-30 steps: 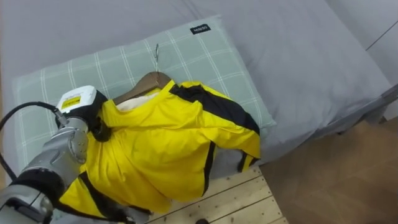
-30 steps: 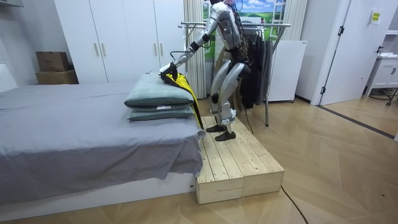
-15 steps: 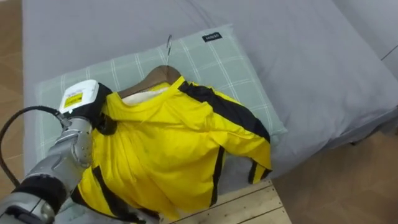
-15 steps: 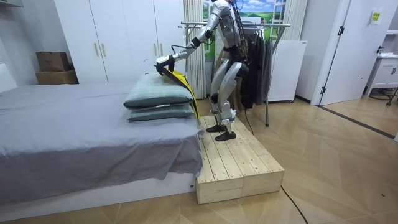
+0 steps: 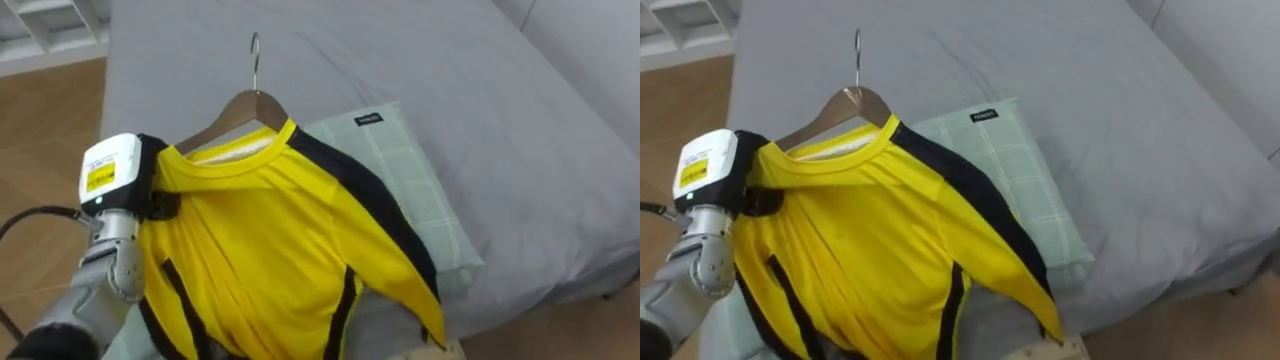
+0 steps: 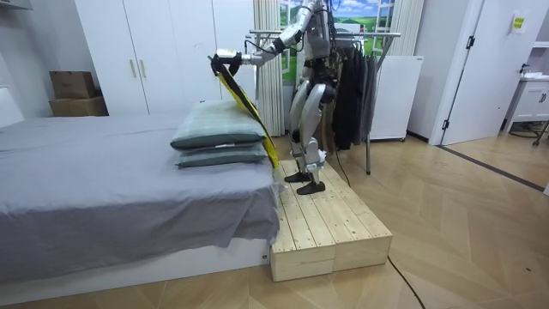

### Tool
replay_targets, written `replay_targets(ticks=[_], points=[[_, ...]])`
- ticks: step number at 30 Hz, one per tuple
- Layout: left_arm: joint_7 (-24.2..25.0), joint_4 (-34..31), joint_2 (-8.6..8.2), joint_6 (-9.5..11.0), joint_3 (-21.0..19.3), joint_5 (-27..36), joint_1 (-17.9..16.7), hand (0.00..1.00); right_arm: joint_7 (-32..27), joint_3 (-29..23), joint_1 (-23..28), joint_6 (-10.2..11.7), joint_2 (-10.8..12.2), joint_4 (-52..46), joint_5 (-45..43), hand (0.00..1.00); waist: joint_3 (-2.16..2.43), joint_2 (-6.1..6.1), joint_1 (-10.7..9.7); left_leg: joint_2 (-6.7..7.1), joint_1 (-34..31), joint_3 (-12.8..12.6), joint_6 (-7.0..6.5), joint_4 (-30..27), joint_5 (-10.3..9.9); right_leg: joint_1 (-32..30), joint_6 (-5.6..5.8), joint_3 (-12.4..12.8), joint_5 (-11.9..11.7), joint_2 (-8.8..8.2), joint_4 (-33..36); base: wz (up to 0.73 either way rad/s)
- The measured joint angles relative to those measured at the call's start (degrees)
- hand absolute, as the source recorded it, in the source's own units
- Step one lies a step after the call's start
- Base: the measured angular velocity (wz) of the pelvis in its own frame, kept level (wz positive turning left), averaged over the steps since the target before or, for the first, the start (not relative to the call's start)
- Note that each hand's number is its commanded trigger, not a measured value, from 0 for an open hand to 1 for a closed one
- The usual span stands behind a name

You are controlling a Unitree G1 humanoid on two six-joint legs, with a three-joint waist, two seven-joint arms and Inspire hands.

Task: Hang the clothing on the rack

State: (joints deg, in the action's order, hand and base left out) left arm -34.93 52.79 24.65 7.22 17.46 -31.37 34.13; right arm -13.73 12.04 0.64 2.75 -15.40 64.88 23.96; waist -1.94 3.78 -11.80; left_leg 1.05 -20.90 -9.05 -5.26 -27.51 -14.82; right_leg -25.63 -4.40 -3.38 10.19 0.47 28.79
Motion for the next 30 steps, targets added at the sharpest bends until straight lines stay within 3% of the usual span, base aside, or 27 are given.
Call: replay_targets(ticks=[2, 8, 11, 14, 23, 27, 30], points=[[-0.9, -1.9, 0.07, 0.2, -0.1, 0.4, -2.5, 1.00, 0.0, -0.3, 1.8, 0.4, 0.1, -0.1, -0.4, 0.00, 1.12, -0.07, 0.1, 0.54, 4.7, 0.3, 0.10, 4.2, 1.1, 4.3, 0.19, -0.1, -0.2, -0.10, -2.8, 0.06], [-1.5, -16.0, -0.09, 0.2, -4.3, -2.8, -13.6, 1.00, -0.6, -5.7, 6.8, 0.4, 2.2, -2.8, -1.8, 0.00, 2.14, -0.45, 1.3, 0.61, 13.5, 1.0, 0.43, 10.0, 1.9, 12.8, 0.36, 0.0, -0.4, 0.69, -7.8, 0.01], [-1.6, -19.1, -0.46, 0.1, -5.8, -3.2, -16.5, 1.00, -0.6, -7.5, 8.0, 0.4, 2.6, -2.6, -1.8, 0.00, 2.19, -0.46, 1.4, 0.59, 15.0, 1.4, 0.48, 10.5, 1.9, 14.6, 0.47, -0.6, -0.5, 0.74, -9.2, 0.07], [-1.6, -22.8, -1.75, -0.6, -8.4, -3.1, -21.7, 1.00, -1.5, -11.3, 9.5, 0.8, 3.9, -2.7, -1.9, 0.00, 2.18, -0.67, 1.4, 0.55, 18.5, 1.7, 0.57, 12.7, 2.0, 18.1, 0.54, -1.2, -0.4, 0.82, -11.2, 0.07], [-1.2, -28.2, -1.97, -0.6, -9.3, -3.2, -24.1, 1.00, -0.7, -11.5, 11.0, 1.0, 4.3, -1.3, -5.5, 0.00, 1.87, -1.23, 2.7, 0.62, 22.2, 1.7, 0.57, 16.0, 2.0, 21.8, 0.83, -1.0, -0.1, 1.18, -13.2, 0.00], [-0.4, -36.5, -3.28, -0.7, -12.8, -4.2, -29.5, 1.00, 0.8, -14.0, 12.2, 0.9, 4.5, 1.5, -7.7, 0.00, 1.87, -1.21, 2.7, 0.61, 23.3, 2.4, 0.58, 16.1, 2.0, 23.2, 0.84, -1.5, -0.1, 1.31, -14.7, 0.08], [-0.4, -37.9, -3.62, -0.8, -13.3, -4.2, -30.6, 1.00, 1.3, -16.2, 12.3, 0.8, 4.6, 3.9, -10.6, 0.00, 1.86, -1.22, 2.8, 0.59, 24.4, 3.0, 0.59, 16.3, 2.0, 24.9, 0.84, -1.7, -0.1, 1.44, -15.8, 0.08]])
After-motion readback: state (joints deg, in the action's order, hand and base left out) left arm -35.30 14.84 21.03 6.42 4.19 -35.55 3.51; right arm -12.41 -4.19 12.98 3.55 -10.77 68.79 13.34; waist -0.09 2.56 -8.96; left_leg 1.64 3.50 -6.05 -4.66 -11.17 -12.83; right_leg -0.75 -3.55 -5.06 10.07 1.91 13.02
